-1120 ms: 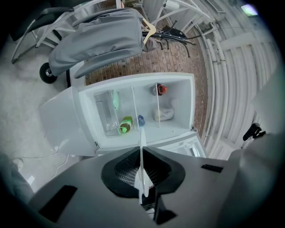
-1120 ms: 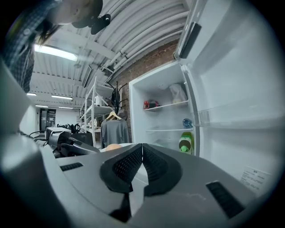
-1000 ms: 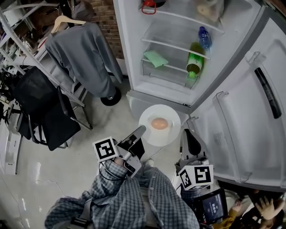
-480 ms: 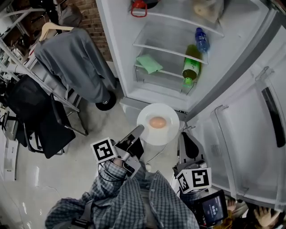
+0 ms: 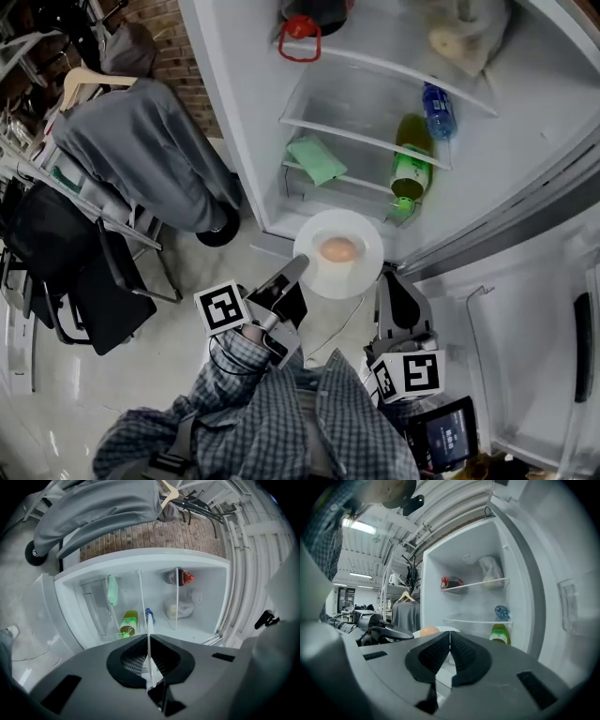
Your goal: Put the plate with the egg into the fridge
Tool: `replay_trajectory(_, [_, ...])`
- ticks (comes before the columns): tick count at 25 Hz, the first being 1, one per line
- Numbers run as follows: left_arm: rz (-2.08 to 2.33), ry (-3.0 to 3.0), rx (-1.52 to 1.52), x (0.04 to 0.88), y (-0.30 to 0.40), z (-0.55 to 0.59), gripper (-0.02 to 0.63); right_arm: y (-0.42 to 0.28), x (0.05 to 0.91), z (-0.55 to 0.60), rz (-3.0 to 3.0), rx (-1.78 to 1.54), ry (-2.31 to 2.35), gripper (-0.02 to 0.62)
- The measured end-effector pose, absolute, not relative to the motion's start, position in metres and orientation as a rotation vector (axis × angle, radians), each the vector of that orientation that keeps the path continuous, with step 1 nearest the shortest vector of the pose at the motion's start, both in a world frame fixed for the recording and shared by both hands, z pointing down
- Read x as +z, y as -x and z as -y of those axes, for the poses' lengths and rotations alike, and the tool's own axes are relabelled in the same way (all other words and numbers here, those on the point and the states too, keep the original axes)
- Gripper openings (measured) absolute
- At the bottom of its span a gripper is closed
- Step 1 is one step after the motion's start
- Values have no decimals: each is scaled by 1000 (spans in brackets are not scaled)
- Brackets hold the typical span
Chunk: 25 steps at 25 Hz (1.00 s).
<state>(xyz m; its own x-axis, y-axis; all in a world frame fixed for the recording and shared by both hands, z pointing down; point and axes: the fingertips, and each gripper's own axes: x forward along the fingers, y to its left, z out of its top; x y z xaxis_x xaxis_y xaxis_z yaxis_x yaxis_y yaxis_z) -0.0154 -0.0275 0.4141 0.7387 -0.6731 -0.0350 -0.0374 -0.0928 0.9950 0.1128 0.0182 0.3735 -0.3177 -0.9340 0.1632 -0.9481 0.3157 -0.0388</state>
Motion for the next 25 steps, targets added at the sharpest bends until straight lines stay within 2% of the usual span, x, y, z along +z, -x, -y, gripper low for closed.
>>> replay_trajectory(13, [421, -1569, -549, 411, 13, 133, 20, -109, 363, 84, 2309, 111, -1923, 6])
replay_trajectory(25, [348, -1623, -456, 410, -9, 154, 20, -132, 355, 113, 2172, 90, -2112, 6])
